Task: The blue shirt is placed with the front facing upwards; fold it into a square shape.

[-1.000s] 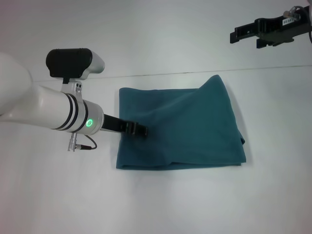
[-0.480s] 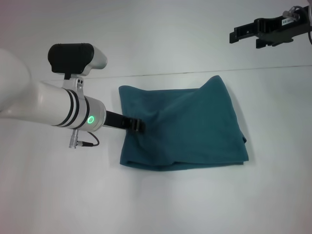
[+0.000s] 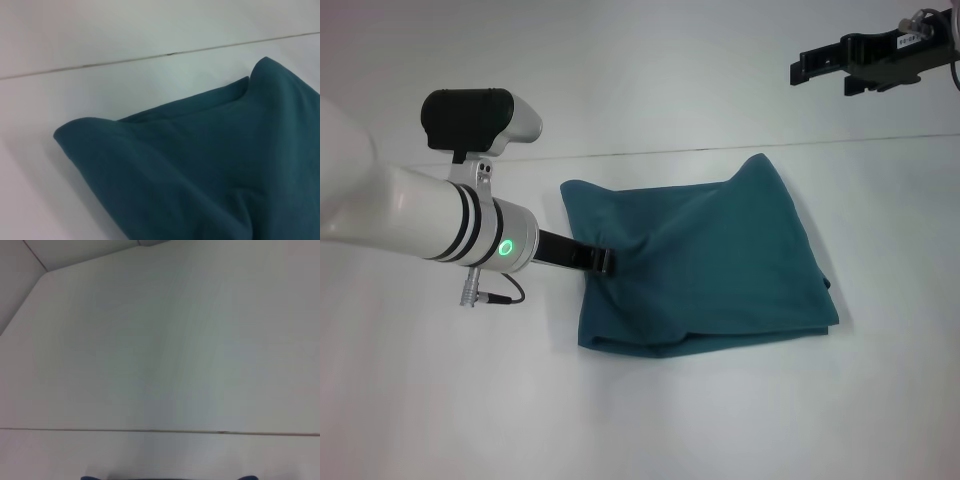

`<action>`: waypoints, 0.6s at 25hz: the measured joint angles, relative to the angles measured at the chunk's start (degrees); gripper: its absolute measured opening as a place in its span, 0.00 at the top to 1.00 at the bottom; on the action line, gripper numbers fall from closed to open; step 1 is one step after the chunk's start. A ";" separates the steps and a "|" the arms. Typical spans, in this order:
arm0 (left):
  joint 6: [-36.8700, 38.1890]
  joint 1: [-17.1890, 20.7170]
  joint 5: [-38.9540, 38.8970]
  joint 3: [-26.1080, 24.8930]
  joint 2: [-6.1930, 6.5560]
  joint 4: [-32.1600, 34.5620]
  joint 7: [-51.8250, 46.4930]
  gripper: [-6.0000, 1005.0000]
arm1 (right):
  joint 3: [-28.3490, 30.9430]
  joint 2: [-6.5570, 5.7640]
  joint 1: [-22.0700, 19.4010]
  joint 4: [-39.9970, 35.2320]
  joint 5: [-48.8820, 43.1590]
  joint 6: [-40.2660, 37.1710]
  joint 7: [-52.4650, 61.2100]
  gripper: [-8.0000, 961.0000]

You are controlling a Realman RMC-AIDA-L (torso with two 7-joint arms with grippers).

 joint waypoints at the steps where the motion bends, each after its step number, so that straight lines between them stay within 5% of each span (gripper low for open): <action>1: 0.21 0.00 0.01 -0.06 0.01 0.01 0.00 0.93 | 0.00 0.00 0.00 0.15 0.00 0.00 0.00 0.02; 8: 5.18 0.96 -0.25 -0.35 0.48 1.73 -0.98 0.93 | 0.00 -0.06 -0.27 0.55 0.00 0.00 -0.03 0.02; 15: 13.69 7.83 0.14 -2.56 0.73 11.03 -2.72 0.93 | 0.00 -0.05 -0.56 0.55 0.00 -0.01 -0.02 0.02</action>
